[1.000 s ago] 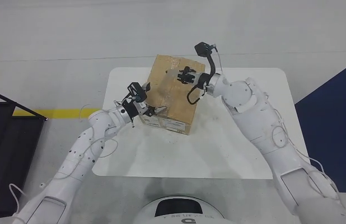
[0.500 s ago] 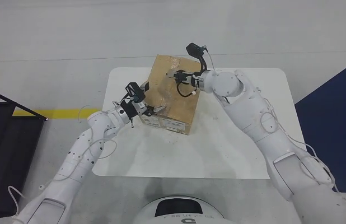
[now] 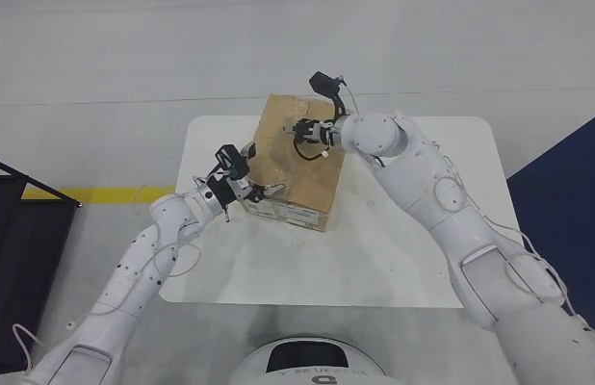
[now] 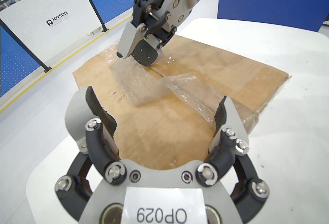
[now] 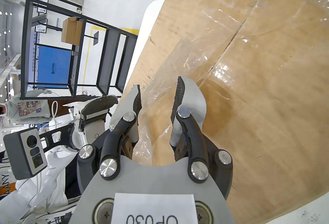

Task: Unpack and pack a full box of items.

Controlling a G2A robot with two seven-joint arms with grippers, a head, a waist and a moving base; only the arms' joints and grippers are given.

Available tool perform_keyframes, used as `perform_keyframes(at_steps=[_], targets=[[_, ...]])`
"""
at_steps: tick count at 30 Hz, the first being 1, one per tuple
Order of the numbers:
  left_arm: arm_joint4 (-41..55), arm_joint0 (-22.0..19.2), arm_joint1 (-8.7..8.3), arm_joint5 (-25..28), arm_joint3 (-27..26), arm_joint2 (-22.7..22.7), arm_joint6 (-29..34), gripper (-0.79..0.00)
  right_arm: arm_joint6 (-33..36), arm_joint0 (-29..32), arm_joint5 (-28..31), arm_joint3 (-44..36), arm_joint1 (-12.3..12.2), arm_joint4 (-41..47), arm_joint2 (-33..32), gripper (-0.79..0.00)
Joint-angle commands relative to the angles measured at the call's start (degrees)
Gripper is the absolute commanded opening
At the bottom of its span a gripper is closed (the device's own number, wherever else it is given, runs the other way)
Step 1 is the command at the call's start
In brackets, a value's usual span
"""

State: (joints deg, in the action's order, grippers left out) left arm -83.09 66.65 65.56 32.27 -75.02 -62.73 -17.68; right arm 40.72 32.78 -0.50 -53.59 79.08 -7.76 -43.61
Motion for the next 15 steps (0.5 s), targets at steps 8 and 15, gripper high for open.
perform_keyframes(at_steps=[8, 15], targets=[[-0.5, 0.0, 0.05, 0.1, -0.1, 0.2, -0.3, 0.0, -2.7, -1.4, 5.0, 3.2, 1.7, 3.4, -0.3, -0.785], [-1.0, 0.2, -0.02, 0.3, 0.1, 0.0, -1.0, 0.0, -8.6, -1.6, 5.8, 4.2, 2.1, 2.6, -1.7, -0.785]])
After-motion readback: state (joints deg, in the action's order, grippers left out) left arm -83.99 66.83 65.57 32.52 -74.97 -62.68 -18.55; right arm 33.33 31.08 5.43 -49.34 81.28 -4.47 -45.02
